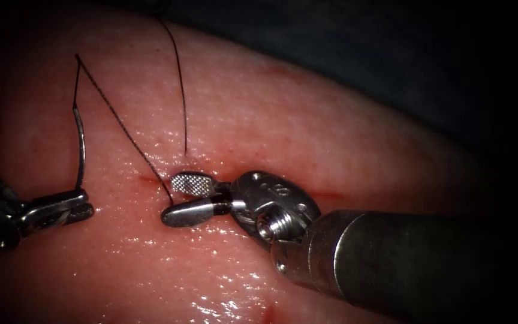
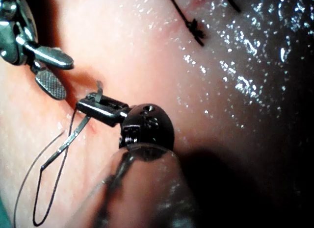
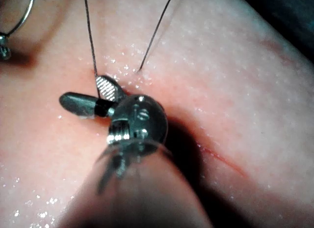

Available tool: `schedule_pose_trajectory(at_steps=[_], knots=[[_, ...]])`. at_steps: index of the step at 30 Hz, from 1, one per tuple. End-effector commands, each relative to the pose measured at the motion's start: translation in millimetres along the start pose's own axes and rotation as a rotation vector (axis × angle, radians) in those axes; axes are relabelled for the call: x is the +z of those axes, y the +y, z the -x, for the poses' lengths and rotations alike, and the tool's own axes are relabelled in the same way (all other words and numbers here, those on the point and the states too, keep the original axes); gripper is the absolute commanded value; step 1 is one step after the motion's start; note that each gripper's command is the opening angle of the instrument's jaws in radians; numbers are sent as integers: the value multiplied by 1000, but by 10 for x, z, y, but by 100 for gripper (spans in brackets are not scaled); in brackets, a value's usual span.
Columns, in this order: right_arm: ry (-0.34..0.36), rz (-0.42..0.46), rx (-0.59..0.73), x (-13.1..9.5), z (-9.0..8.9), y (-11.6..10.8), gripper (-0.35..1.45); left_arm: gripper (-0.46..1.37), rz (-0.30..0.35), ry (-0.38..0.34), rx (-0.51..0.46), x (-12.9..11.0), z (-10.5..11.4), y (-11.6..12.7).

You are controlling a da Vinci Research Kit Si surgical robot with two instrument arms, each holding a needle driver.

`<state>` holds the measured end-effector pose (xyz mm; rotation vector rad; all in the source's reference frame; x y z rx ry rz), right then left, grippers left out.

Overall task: Wound Closure
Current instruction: Use the right needle driver to pull the suture through the skin.

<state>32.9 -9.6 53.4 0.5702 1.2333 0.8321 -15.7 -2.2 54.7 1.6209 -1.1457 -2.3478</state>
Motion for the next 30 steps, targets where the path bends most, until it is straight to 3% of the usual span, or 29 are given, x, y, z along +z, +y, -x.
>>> schedule_pose_trajectory(at_steps=[1, 16, 24, 30], knots=[[-4, 0, -8, 0, 2, 1, 117, -35, 10, 0, 2, -1, -1, -1], [1, 95, -209, 8, 10, 12, 114, -35, 19, -13, 35, -11, -33, -15], [-93, 95, -254, 21, 25, 13, 107, -35, 14, -14, 35, -10, -34, -14], [-94, 80, -262, 28, 27, 12, 94, -35, 11, -13, 37, -8, -35, -13]])
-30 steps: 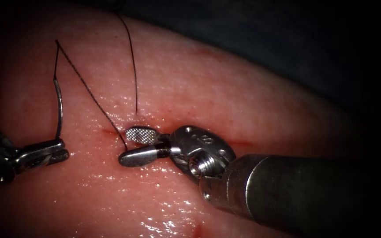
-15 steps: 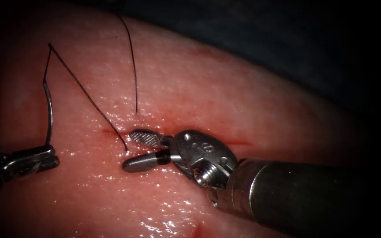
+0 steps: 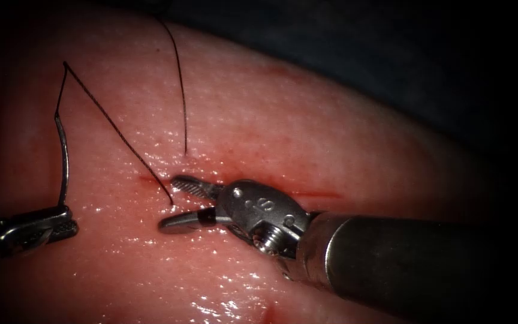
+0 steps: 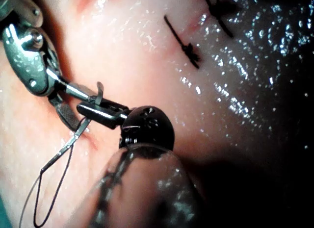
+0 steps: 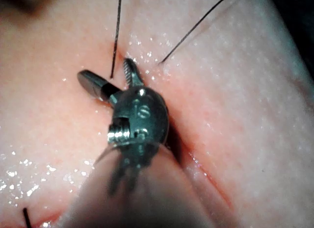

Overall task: Wound Closure
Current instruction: Use the right needle driver to pull the suture through the skin.

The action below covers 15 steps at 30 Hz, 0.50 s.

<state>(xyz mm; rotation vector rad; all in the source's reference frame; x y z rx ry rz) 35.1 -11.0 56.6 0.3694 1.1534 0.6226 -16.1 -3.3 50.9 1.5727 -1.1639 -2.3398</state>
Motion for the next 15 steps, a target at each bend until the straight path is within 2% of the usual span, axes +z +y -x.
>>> schedule_pose_trajectory(at_steps=[1, 4, 5, 6, 9, 15], knots=[[1, -2, 1, -1, -1, 2, 91, -35, 9, 0, 0, 0, 0, 0], [1, 6, 1, -2, 0, 3, 82, -35, 6, -1, 0, 0, 0, 0], [1, 6, 1, -2, 0, 4, 71, -35, 6, -1, 0, 0, 0, 0], [1, 6, 0, -2, 0, 4, 44, -35, 6, -1, 0, 0, -1, 0], [-2, -15, -2, -1, 1, 5, 13, -35, 3, 6, 0, 0, -4, 0], [-18, -21, -7, 6, 4, 2, 21, -35, -5, 21, 1, 5, -13, 1]])
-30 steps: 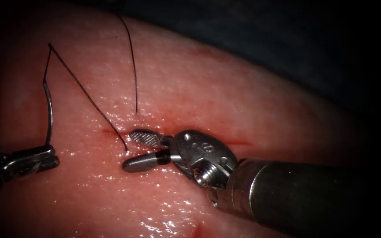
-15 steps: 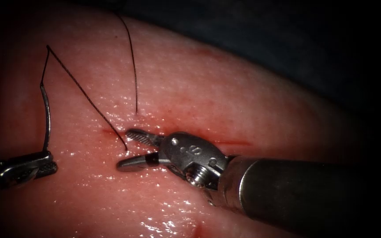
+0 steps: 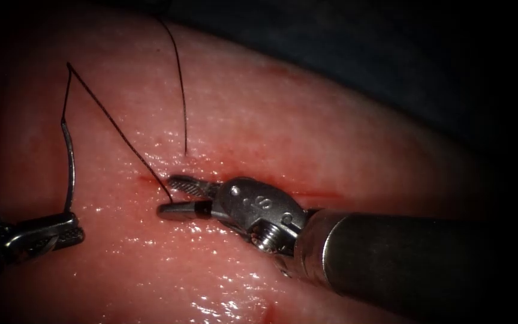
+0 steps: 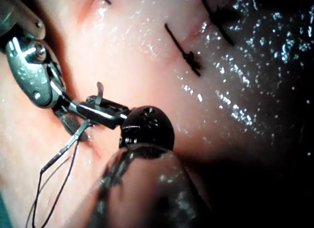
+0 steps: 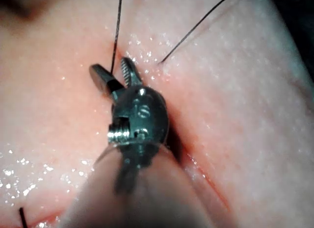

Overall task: Wound Closure
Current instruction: Use the right needle driver to pull the suture through the skin.

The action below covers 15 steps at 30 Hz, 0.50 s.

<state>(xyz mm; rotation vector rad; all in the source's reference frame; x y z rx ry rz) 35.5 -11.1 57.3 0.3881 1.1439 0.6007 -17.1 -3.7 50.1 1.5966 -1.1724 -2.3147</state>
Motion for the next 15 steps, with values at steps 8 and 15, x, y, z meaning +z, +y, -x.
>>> schedule_pose_trajectory(at_steps=[8, 15], knots=[[0, -3, 3, 2, 0, 0, 3, -35, 3, -2, 7, 1, 0, 1], [-8, -29, 63, -3, 0, -1, -35, -35, 3, -2, 7, 2, 1, 1]])
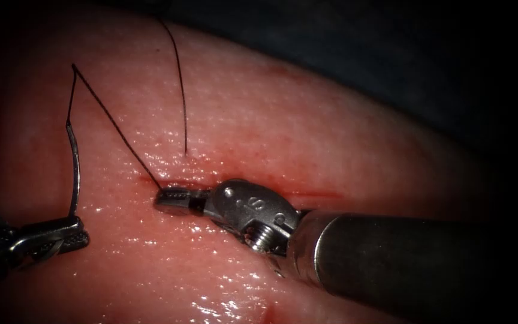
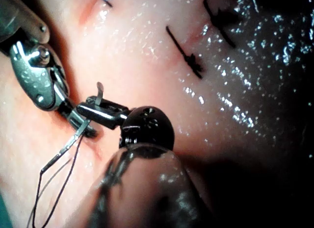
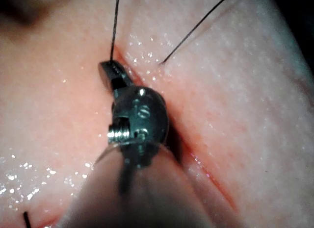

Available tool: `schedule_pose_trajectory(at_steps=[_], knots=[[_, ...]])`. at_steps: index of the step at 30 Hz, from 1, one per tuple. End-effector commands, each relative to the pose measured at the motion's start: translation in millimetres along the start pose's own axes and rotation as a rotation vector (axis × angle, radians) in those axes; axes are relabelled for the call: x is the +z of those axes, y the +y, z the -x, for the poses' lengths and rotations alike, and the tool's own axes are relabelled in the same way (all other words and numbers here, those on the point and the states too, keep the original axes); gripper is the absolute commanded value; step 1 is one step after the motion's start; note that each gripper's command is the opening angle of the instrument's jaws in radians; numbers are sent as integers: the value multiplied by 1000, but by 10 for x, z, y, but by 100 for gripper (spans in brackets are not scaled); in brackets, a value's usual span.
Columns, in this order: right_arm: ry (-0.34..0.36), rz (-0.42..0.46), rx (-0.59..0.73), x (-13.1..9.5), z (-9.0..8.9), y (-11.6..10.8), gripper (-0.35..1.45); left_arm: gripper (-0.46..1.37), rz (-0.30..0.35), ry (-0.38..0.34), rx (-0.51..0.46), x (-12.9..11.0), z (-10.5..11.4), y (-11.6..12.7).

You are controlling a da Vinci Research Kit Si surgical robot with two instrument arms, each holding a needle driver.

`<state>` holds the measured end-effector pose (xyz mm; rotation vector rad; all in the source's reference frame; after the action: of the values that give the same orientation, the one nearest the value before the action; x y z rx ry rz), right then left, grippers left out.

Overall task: Wound Closure
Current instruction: Use the right needle driver to pull the suture through the skin.

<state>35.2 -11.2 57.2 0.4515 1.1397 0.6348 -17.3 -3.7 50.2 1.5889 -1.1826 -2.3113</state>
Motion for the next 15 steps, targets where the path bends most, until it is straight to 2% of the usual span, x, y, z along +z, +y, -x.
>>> schedule_pose_trajectory(at_steps=[1, 9, 13, 15], knots=[[-6, 1, 7, -2, -4, -2, -35, -35, 7, 0, -6, 1, 2, 0], [-9, -22, 17, -5, -12, -4, -35, -35, 5, 2, -12, 3, 4, 2], [-10, -41, 79, -8, -14, -8, -35, -35, 4, 5, -23, 5, 12, 5], [-38, -55, 107, -9, -13, -13, -35, -35, 2, 9, -44, 8, 21, 9]])
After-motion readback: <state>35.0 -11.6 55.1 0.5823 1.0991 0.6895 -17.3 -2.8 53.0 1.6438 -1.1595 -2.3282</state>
